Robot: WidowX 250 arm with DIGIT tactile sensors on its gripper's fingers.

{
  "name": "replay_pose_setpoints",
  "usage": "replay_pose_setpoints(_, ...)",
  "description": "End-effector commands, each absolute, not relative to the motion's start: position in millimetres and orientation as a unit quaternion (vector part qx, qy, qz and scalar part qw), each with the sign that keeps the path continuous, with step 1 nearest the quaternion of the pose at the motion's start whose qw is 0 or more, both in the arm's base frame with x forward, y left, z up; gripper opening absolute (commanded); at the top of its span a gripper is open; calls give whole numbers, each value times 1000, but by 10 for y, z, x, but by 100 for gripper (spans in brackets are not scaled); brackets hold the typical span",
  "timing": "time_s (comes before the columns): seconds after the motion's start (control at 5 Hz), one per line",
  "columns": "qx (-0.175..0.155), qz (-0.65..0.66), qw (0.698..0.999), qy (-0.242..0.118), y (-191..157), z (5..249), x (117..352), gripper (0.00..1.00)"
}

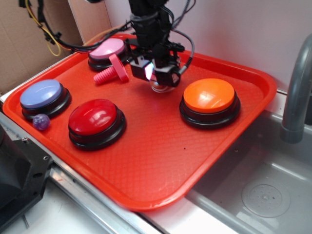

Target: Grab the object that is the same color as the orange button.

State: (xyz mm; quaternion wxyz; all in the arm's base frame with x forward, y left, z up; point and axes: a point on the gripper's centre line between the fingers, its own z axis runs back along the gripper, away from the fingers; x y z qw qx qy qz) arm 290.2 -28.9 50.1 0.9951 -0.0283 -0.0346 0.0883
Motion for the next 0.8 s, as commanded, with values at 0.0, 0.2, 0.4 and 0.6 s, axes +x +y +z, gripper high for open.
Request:
replay_pose_setpoints(0.0,39,-13,998,-47,-184,1304,2343,0)
replay_pose_setpoints(0.2,55,-20,998,-38,-98,1511,1959,0)
replay_pose_setpoints(0.4,59,18,998,-31,-40,1536,1819,0)
replay_pose_setpoints(0.6,86,75,993,15,64,1407,1945,0)
